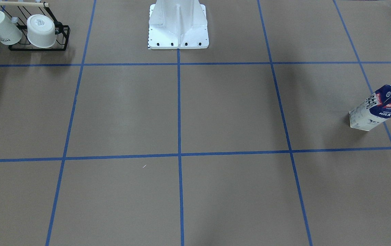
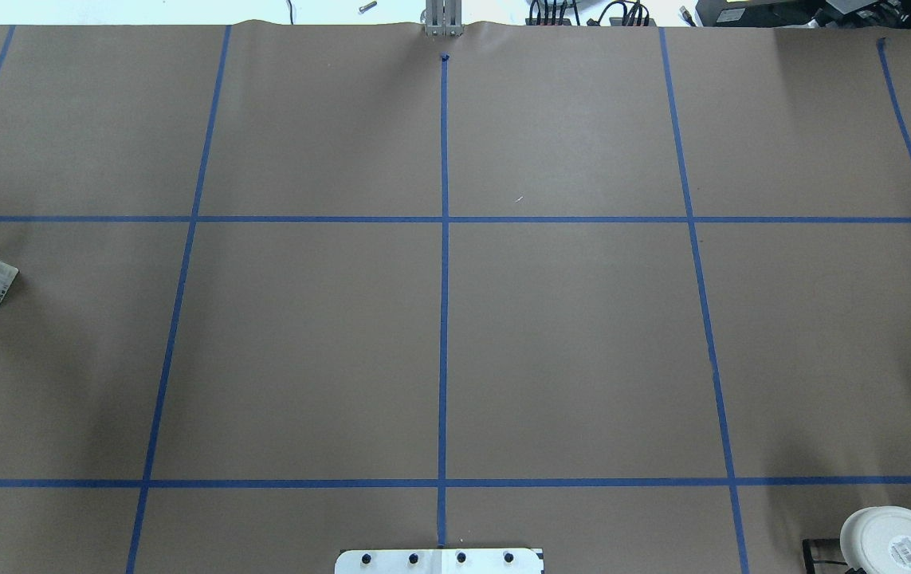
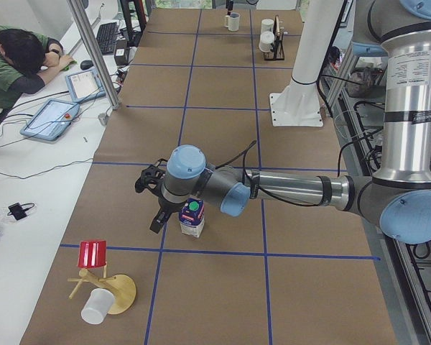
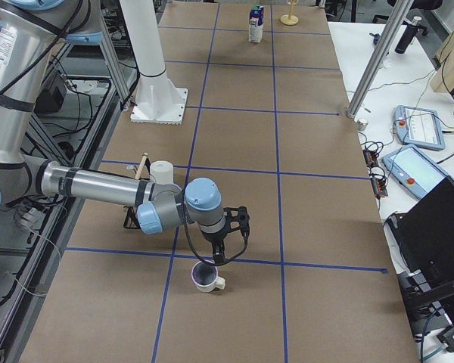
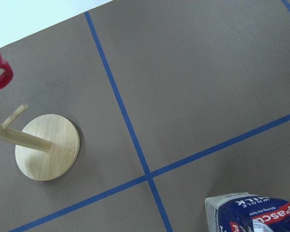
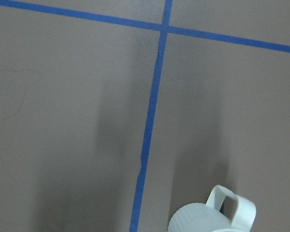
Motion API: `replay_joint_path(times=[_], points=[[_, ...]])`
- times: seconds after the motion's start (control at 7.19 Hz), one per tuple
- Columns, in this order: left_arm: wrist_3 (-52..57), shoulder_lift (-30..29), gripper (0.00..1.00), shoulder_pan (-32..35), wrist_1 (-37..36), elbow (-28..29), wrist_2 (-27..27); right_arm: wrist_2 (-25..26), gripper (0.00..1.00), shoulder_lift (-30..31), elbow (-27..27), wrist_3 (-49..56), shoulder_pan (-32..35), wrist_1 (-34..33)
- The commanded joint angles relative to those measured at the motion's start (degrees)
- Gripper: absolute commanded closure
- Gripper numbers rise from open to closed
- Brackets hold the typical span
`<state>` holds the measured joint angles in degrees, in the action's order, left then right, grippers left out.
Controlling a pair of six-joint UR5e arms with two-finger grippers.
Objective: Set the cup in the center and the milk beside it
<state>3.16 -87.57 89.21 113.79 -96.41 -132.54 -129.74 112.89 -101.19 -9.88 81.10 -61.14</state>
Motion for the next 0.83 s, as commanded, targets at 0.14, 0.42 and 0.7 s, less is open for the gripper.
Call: replay_joint_path(times=[0.14,0.42,0.7], points=[[0.00,-0.14,0.02,0.00,0.21,-0.01,0.00,0.63,0.53,1.36,2.74,-0.23,-3.66,1.20],[0.00,-0.14,0.02,0.00,0.82,0.08,0.00,2.29,0.63,1.28,4.42,0.21,-5.68,1.29],[0.00,-0.14,0.02,0.00,0.82,-0.01,0.00,3.96,0.92,1.10,5.65,0.30,-6.21,1.29]])
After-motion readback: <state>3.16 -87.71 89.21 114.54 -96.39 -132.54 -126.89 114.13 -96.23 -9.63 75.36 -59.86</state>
